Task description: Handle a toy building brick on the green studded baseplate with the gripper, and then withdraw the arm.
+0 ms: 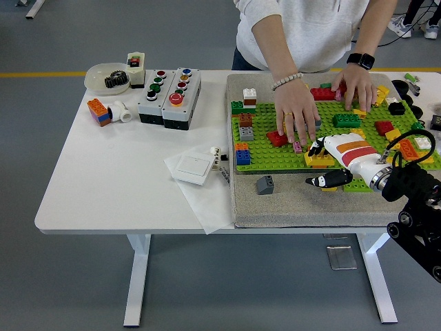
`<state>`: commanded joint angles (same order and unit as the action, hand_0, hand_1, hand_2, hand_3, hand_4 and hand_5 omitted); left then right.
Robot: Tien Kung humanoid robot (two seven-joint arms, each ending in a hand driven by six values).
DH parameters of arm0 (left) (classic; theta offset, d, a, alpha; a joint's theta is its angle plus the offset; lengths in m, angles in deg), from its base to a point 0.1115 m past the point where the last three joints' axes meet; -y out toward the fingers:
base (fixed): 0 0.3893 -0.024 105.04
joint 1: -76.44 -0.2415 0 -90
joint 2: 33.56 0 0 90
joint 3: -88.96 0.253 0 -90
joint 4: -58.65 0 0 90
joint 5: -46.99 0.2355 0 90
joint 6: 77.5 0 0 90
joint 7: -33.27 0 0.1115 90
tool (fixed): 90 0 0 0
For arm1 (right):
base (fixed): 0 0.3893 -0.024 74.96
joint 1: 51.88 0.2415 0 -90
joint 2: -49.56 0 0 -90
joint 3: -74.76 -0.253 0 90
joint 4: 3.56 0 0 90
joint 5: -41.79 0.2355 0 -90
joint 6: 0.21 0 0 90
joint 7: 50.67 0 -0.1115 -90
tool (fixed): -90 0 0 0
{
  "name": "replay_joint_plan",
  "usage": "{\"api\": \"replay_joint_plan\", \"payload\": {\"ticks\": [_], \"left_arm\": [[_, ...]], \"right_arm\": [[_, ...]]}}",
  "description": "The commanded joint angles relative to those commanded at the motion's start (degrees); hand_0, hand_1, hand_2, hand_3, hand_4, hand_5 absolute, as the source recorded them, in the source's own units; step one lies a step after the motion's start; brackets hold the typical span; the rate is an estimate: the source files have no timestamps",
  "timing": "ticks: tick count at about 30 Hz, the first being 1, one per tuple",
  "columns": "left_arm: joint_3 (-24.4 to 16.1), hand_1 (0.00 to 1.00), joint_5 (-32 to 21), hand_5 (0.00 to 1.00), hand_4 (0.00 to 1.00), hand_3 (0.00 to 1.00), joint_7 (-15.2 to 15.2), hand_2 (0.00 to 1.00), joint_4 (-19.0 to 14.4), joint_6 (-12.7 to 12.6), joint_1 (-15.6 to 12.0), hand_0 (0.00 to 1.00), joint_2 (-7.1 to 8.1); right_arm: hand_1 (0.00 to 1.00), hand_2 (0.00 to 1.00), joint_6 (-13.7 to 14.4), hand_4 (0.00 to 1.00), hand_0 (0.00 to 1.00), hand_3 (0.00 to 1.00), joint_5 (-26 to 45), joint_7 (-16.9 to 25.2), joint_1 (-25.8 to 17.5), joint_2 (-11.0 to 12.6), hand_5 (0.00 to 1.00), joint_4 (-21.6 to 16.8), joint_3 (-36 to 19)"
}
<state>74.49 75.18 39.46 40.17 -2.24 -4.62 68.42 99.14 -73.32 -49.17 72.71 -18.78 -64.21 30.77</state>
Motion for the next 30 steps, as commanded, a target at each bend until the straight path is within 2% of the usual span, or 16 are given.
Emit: {"api": "replay_joint_plan", "payload": {"ticks": [8,17,30], "left_arm": [[0.12,0.804,-0.24,0.652,0.650,0.621,-0.10,0.784,0.01,-0.02,0.02,0.792,-0.01],[0.10,0.804,-0.25,0.651,0.650,0.621,-0.08,0.784,0.03,-0.01,-0.05,0.791,-0.06],[0.00,0.803,-0.03,0.651,0.649,0.620,0.00,0.784,0.04,0.06,-0.20,0.793,-0.08]], "right_arm": [[0.592,0.669,0.87,0.959,0.552,0.626,5.78,-1.14,-0.28,0.01,0.388,0.21,0.26],[0.593,0.670,1.13,0.960,0.552,0.626,5.07,-1.16,-0.57,0.26,0.388,-0.19,-0.64],[0.630,0.691,1.30,0.968,0.615,0.659,1.36,-1.21,-2.81,2.80,0.391,-2.60,-5.51]]}}
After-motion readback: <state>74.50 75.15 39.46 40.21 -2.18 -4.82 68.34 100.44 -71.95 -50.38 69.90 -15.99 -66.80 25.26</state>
